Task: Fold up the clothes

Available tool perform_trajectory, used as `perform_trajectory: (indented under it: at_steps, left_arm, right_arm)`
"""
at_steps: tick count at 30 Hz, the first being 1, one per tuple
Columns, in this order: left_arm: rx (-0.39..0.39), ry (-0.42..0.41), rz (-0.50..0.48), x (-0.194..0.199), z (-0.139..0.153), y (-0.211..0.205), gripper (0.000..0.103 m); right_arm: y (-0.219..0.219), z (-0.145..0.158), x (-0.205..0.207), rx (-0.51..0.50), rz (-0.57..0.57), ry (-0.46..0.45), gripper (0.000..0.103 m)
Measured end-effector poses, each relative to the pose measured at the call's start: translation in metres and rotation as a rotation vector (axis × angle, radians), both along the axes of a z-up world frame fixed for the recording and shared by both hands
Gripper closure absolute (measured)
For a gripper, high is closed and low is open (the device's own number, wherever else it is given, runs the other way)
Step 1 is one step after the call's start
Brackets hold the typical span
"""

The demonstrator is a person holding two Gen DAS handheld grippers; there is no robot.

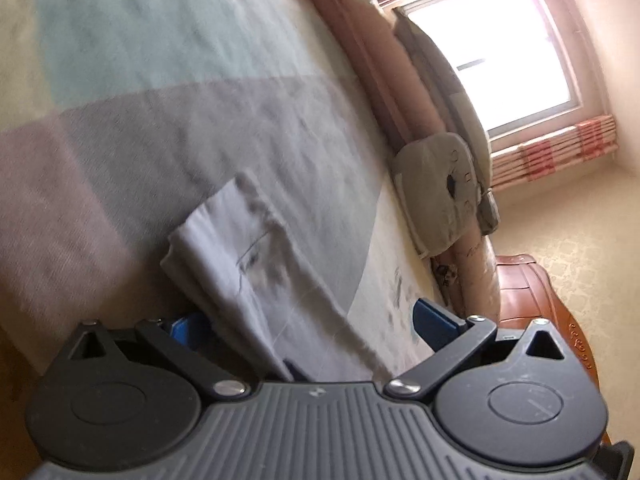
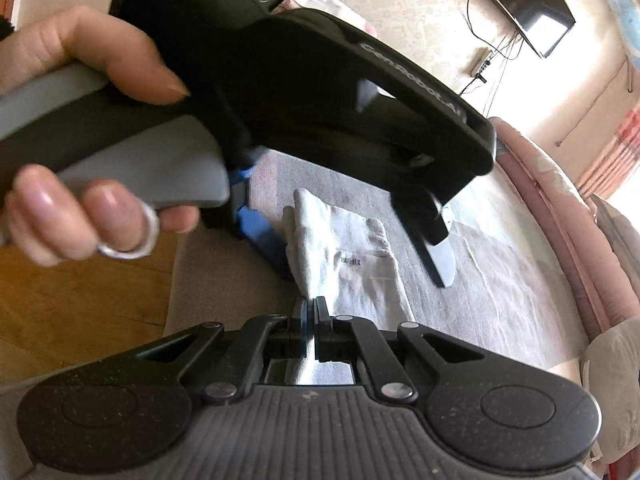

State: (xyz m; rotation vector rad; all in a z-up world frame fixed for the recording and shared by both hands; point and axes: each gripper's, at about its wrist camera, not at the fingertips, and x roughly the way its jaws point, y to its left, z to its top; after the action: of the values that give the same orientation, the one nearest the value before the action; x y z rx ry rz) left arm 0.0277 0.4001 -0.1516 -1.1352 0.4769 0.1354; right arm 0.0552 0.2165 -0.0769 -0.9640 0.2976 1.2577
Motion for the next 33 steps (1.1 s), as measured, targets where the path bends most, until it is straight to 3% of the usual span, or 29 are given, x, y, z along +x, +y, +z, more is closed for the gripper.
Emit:
perform_trajectory:
  at_steps: [6,10,14,17,19,21,24,27,33]
  left_arm:
    - [0.009,-0.075,0.023,0.002,-0.004,0.005,0.001]
    - [0.073,-0.076,0.015,0.007,-0.004,0.002,0.004]
    - [0.194,-0.03,0.02,0.013,0.0,-0.012,0.014]
    - [0.251,-0.035,0.033,0.008,-0.002,-0.019,0.026]
    - [0.279,-0.027,0.047,0.004,-0.004,-0.019,0.04]
    - [0.302,-0.012,0.064,0.0,-0.007,-0.018,0.067]
    - [0.283,0.014,0.086,-0.002,-0.012,-0.01,0.09]
    - [0.287,0.031,0.084,-0.001,-0.01,-0.008,0.091]
    - [0.464,0.097,0.028,0.007,0.011,-0.024,0.091]
  right_arm:
    - [-0.008,0.003,0.002,0.006,-0.014,0.017,0.099]
    - [-0.014,0.006,0.008,0.016,-0.037,0.086,0.097]
    - [-0.032,0.016,0.013,0.032,-0.07,0.181,0.078]
    - [-0.062,0.03,0.02,0.065,-0.104,0.243,0.059]
    - [-0.085,0.039,0.03,0.09,-0.14,0.287,0.055]
    - [-0.108,0.046,0.044,0.12,-0.192,0.335,0.049]
    - [-0.135,0.053,0.066,0.16,-0.289,0.42,0.038]
    - [-0.153,0.049,0.086,0.186,-0.386,0.537,0.023]
    - [-0.188,0.02,0.112,0.294,-0.546,0.86,0.011]
